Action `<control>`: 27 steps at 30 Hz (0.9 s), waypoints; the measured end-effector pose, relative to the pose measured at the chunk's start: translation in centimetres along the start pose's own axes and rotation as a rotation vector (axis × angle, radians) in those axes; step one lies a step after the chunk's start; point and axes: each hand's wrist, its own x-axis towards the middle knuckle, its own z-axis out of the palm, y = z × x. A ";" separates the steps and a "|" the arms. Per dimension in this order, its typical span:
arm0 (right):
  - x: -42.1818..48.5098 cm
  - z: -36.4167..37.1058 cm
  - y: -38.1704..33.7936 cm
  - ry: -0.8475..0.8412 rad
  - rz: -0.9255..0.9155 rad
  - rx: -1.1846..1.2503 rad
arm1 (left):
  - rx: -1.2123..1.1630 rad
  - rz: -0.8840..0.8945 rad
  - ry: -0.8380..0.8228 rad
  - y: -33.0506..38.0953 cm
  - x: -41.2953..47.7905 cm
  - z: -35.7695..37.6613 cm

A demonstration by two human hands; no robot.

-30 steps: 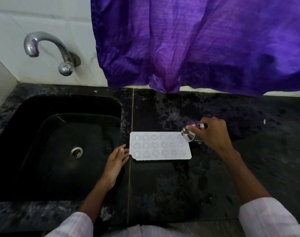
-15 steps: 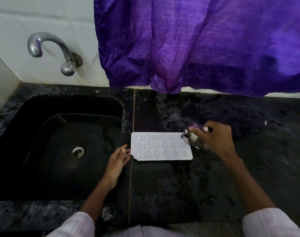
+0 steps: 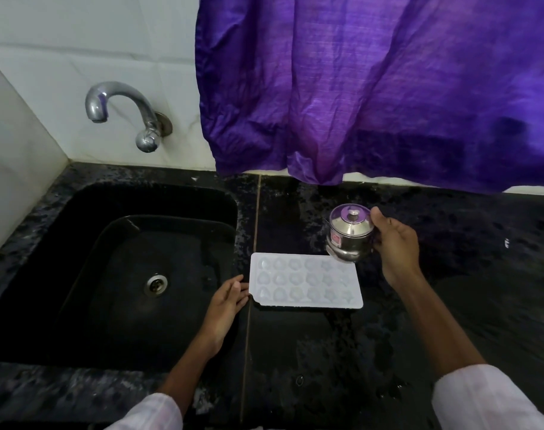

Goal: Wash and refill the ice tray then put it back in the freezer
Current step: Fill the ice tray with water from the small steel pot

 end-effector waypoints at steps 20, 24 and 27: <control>7.5 12.1 5.8 -0.298 0.189 0.079 | 0.036 -0.030 0.127 0.5 -0.5 1.4; 8.1 12.1 6.5 -0.327 0.214 0.074 | 0.037 -0.029 0.156 0.6 -0.7 1.9; 8.2 11.9 6.9 -0.347 0.228 0.080 | 0.036 -0.028 0.179 0.5 -0.7 2.2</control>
